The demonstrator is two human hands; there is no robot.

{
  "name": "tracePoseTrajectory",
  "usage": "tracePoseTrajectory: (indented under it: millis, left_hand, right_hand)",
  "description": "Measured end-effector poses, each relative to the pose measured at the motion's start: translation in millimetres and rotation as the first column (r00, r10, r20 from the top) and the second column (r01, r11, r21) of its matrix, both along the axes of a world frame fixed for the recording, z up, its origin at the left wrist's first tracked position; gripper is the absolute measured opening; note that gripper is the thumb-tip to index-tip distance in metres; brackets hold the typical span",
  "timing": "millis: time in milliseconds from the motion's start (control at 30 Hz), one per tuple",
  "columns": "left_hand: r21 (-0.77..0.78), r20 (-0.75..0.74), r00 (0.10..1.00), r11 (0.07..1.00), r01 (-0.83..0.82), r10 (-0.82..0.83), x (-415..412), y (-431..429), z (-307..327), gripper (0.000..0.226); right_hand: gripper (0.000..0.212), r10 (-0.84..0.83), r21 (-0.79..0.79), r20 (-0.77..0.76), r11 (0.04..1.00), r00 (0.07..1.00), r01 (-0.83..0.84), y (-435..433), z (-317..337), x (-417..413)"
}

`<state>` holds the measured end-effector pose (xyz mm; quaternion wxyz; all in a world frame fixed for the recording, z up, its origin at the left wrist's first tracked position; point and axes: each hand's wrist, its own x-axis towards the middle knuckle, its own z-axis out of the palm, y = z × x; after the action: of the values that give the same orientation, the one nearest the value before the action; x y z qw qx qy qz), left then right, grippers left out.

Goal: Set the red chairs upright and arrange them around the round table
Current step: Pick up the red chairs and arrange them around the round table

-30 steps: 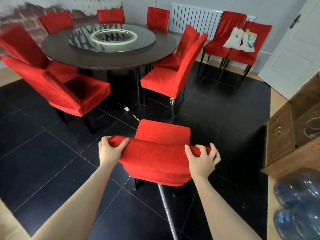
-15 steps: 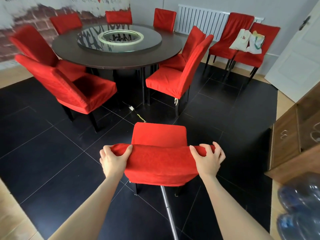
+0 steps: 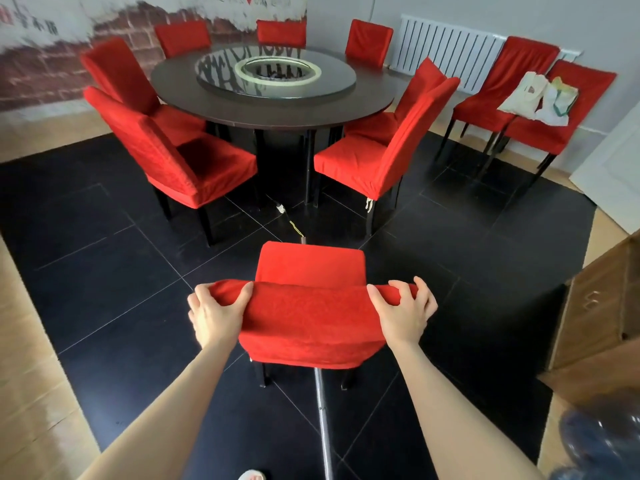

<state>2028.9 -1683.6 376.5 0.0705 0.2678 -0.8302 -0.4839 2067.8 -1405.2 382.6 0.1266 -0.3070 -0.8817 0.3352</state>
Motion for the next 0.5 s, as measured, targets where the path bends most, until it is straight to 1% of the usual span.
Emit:
tracePoseTrajectory:
  millis: [100,133,200,267,333,500]
  left_hand:
    - [0.059,0.006,0.999,0.998,-0.037,0.037,10,7,2,0.068]
    - [0.087,0.01,0.999,0.995,-0.039,0.039,12,9,1,0.072]
    - [0.137,0.007,0.999,0.989,-0.05,0.049,19,18,-1,0.084]
    - [0.162,-0.009,0.998,0.985,-0.063,0.066,21,25,0,0.098]
    - [0.168,-0.014,0.996,0.982,-0.083,0.087,17,28,1,0.104]
    - [0.14,-0.029,0.992,0.983,-0.117,0.122,6,34,0,0.105]
  right_hand:
    - [0.068,0.018,-0.028,-0.026,0.999,1.0,-0.018,4,0,4]
    - [0.076,-0.006,-0.067,-0.041,0.998,0.999,0.003,3,-2,6]
    - [0.091,-0.084,-0.206,-0.054,0.976,0.995,0.071,1,-3,10]
    - [0.1,-0.129,-0.308,-0.05,0.945,0.99,0.108,-2,-3,10]
    - [0.1,-0.119,-0.302,-0.037,0.948,0.992,0.102,-2,-2,6]
    - [0.092,-0.055,-0.194,-0.049,0.98,0.997,0.044,6,-6,-1]
